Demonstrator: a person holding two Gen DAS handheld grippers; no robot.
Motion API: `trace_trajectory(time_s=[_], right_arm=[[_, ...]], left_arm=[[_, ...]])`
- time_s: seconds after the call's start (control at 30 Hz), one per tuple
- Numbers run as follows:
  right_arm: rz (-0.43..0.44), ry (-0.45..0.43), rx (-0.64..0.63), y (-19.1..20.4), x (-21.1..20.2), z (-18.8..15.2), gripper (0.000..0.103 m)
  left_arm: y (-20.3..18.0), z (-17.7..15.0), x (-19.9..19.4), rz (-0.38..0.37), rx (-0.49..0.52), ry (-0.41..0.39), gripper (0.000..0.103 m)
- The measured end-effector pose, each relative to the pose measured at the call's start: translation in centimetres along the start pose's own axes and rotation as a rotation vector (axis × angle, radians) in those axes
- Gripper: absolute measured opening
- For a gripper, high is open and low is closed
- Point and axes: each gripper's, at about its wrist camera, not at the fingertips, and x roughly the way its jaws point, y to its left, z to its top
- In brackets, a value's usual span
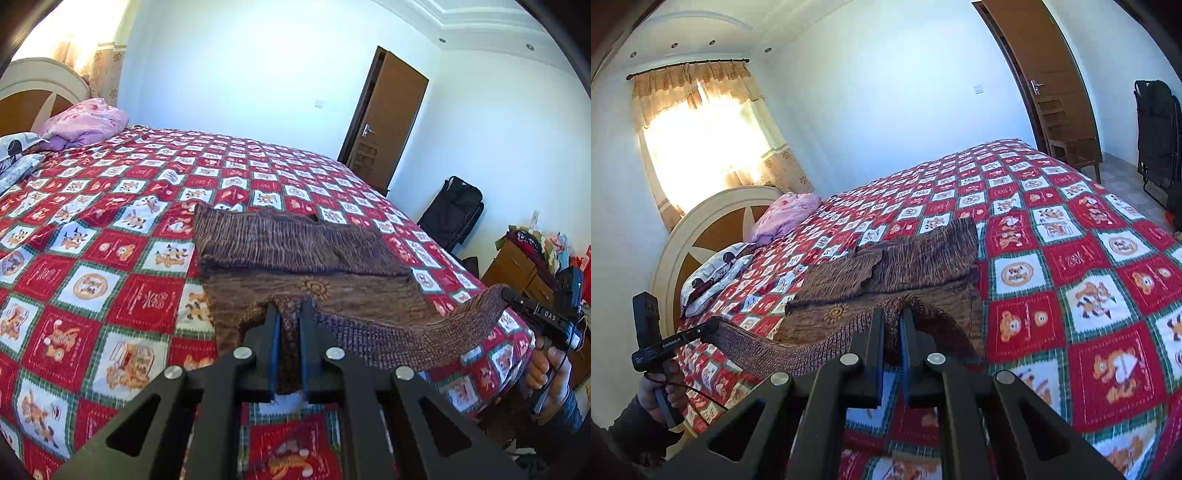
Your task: Fold small clothes
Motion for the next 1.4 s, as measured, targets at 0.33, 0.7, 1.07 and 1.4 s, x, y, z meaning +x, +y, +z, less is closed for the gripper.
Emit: trace_trajectory(time_s=[0.33, 0.7, 1.07, 1.4], right_arm=[[-0.016, 0.009, 0.006, -0.7, 3.4, 2.8, 0.007], [-0.029, 0.008, -0.016, -0.4, 7.5, 7.0, 0.007], [-0.049, 0.041, -0.046, -0.6, 13.1, 11.3, 0.007], [-0.105, 0.092, -0.036, -2.3, 19.7, 14.4, 0.007]], left_arm=[[0.7, 2.1, 2.9, 0.021, -0.024, 0.009, 0.010], [1.7, 6.0, 5.9, 0.037, -0.034, -0.010, 0.010], [3.3, 9.6, 9.3, 0.065, -0.046, -0.019, 0.010], [5.8, 12.1, 14.3, 0.101, -0.072, 0.011, 0.010]])
